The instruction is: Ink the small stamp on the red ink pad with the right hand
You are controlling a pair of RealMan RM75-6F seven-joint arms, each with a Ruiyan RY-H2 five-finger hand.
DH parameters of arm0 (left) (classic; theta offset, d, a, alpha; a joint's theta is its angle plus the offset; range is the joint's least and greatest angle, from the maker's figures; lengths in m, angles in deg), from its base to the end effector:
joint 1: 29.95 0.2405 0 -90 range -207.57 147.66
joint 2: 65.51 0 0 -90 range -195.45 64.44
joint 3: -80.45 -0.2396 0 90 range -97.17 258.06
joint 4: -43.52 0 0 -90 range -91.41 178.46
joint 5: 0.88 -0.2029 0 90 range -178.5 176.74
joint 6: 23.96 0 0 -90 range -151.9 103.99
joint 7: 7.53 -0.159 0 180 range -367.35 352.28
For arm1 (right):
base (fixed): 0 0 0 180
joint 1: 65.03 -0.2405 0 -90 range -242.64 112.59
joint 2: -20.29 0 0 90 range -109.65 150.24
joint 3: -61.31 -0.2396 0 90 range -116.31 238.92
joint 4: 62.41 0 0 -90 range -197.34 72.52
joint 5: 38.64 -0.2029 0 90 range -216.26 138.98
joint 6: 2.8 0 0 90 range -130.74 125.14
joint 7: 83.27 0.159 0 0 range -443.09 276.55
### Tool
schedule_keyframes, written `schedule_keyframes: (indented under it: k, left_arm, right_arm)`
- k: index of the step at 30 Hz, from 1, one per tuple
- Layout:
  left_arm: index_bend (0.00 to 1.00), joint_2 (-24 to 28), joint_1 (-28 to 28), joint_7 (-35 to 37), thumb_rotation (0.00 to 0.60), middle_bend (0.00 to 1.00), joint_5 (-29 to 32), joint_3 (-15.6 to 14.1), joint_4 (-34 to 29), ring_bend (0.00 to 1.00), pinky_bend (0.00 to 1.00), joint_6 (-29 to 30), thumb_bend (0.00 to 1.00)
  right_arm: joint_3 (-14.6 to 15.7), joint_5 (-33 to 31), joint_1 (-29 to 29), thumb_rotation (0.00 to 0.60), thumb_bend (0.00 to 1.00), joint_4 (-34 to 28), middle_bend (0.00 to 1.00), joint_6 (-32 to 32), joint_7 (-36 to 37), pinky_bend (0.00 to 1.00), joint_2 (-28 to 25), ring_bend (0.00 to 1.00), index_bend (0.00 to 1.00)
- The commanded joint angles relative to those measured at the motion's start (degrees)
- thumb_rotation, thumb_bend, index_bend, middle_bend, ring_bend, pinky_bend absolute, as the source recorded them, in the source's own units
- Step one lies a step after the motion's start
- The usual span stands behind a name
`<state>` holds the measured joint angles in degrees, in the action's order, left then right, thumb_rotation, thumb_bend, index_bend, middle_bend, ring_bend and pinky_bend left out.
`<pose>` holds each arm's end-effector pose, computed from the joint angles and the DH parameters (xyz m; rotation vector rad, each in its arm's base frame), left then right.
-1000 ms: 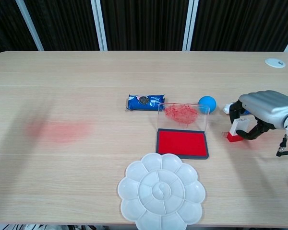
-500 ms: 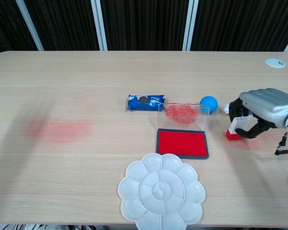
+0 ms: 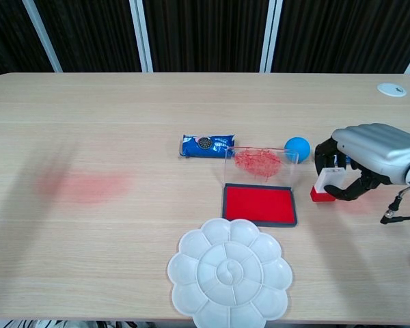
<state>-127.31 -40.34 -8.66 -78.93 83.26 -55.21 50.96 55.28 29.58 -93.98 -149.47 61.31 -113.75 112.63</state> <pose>-0.2845 0.2169 0.1408 -1.4191 -1.0812 -0.8434 -0.1813 -0.2836 -0.0256 1.7895 -0.9064 0.7937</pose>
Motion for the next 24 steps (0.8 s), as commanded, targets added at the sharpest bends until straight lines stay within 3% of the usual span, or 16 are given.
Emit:
schedule_keyframes:
  k: [1, 12, 24]
  left_arm:
    - [0.00, 0.03, 0.02, 0.10, 0.600, 0.00, -0.09, -0.02, 0.02, 0.00, 0.00, 0.04, 0.00]
    - [0.00, 0.22, -0.07, 0.55, 0.600, 0.00, -0.44, -0.12, 0.13, 0.00, 0.00, -0.12, 0.00]
    - [0.00, 0.53, -0.19, 1.36, 0.600, 0.00, -0.52, -0.18, 0.05, 0.00, 0.00, -0.53, 0.00]
  right_arm:
    - [0.01, 0.02, -0.24, 0.600, 0.62, -3.03, 0.59, 0.52, -1.83, 0.46, -0.53, 0.47, 0.71]
    - [-0.99, -4.16, -1.67, 0.600, 0.64, -6.60, 0.61, 2.49, -10.00, 0.50, 4.27, 0.50, 0.74]
    - [-2.75, -5.43, -4.62, 0.600, 0.64, -2.07, 0.61, 3.26, -13.39, 0.50, 11.68, 0.50, 0.74]
